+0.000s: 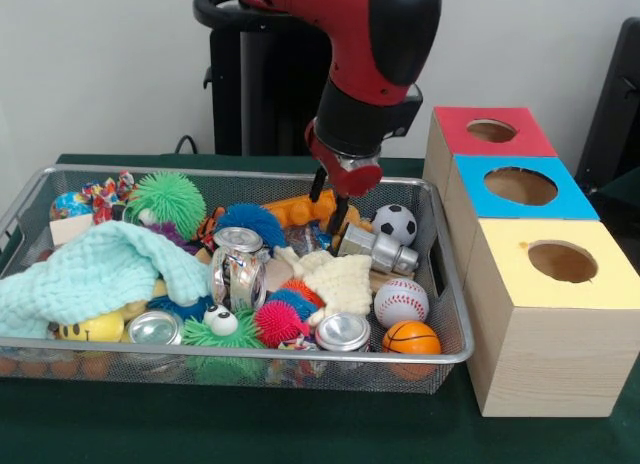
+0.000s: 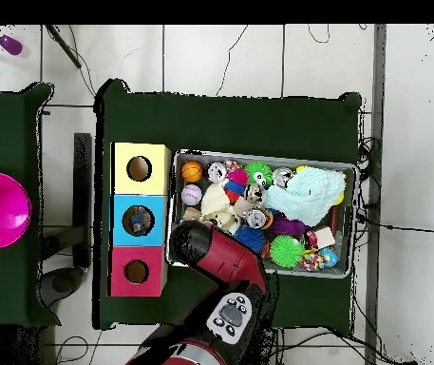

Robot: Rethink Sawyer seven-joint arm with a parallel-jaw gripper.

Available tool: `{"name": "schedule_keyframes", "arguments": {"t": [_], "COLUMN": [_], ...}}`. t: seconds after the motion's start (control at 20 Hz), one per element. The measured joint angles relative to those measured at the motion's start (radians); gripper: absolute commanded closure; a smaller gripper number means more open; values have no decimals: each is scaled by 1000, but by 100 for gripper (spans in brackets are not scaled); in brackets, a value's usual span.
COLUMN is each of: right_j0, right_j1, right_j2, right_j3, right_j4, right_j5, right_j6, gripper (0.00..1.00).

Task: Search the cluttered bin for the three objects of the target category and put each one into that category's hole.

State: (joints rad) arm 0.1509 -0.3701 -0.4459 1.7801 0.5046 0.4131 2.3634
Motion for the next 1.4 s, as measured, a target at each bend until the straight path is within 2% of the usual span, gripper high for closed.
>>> {"name": "schedule_keyframes", "arguments": {"t": [0.1, 0.35, 0.6, 0.95, 1.4], "right_j0": [-10, -30, -45, -56, -30], "right_j1": [-17, -36, -37, -6, 40], "right_j2": [4, 17, 33, 52, 47], "right_j3": [10, 39, 66, 79, 80], "right_j4": [1, 7, 7, 7, 7], "right_j5": [92, 165, 161, 86, 14], "right_j6": [0, 0, 0, 0, 0], "gripper": [0, 0, 0, 0, 0]}}
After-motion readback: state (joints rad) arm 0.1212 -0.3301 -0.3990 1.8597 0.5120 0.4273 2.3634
